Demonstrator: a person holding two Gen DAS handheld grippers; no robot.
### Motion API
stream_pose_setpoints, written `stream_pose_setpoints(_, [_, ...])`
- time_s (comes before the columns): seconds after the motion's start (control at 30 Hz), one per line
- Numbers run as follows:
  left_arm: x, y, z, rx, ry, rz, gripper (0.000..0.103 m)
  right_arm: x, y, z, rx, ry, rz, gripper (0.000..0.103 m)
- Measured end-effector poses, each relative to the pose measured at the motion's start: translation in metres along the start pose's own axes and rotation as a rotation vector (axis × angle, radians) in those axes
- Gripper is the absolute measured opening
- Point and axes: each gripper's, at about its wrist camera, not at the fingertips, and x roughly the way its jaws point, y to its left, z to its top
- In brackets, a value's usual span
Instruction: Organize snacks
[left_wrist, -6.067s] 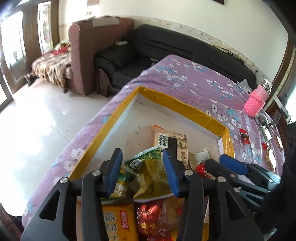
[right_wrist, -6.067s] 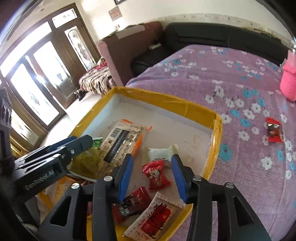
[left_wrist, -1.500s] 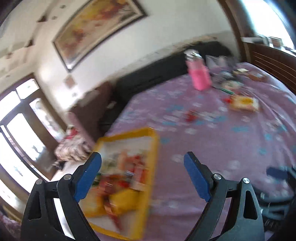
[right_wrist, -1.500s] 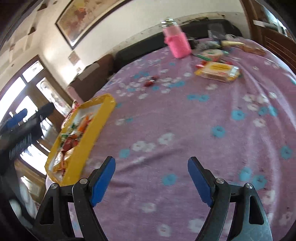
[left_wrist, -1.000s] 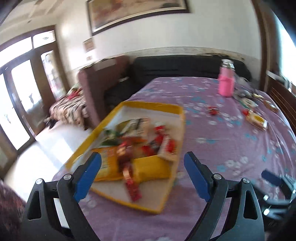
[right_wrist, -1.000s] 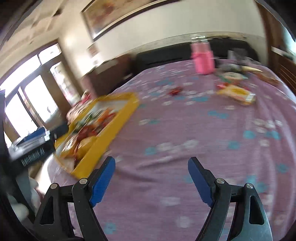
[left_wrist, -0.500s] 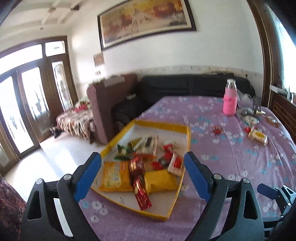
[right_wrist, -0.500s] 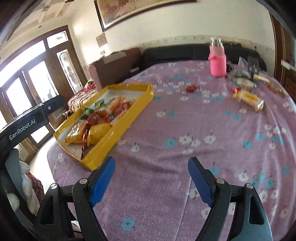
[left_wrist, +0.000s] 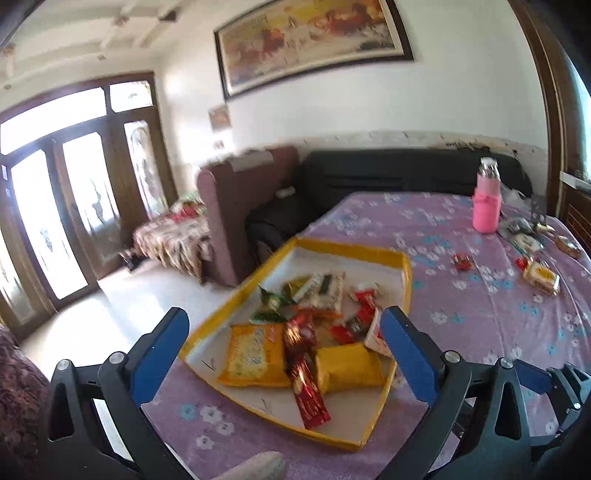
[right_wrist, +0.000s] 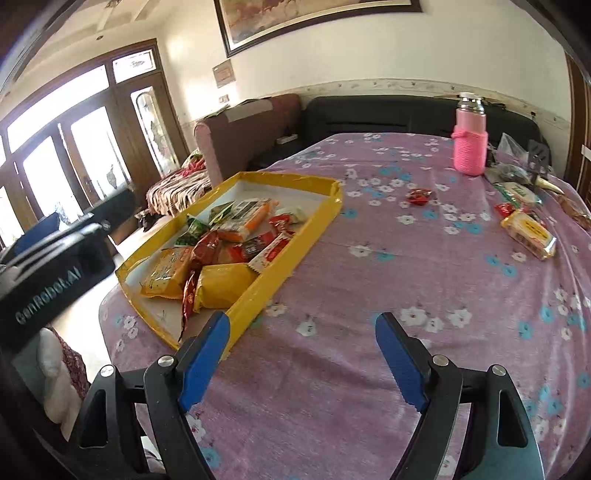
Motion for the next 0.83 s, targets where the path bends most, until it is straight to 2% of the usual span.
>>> stream_pose_setpoints(0.07, [0.013,0.003,-0.002,-0.018,0.065,-0.023,0.103,0.006,0.004,-0.001,-0.005,0.012,0.008,0.083])
stream_pose_setpoints(0.17, [0.025,0.006,-0.007,-0.038,0.121,-0.033,0.103,0.012,0.008,-0.003,-0.014,0.027,0.011,0.083])
stream_pose_setpoints(0.4, [0.04,0.009,-0.02,-0.057,0.205,-0.055,0.103,0.018,0.013,-0.007,-0.03,0.045,0.012,0.083])
stream_pose_setpoints(0.83, [0.044,0.011,-0.023,-0.059,0.23,-0.04,0.103,0.02,0.018,-0.014,-0.039,0.062,0.029,0.083])
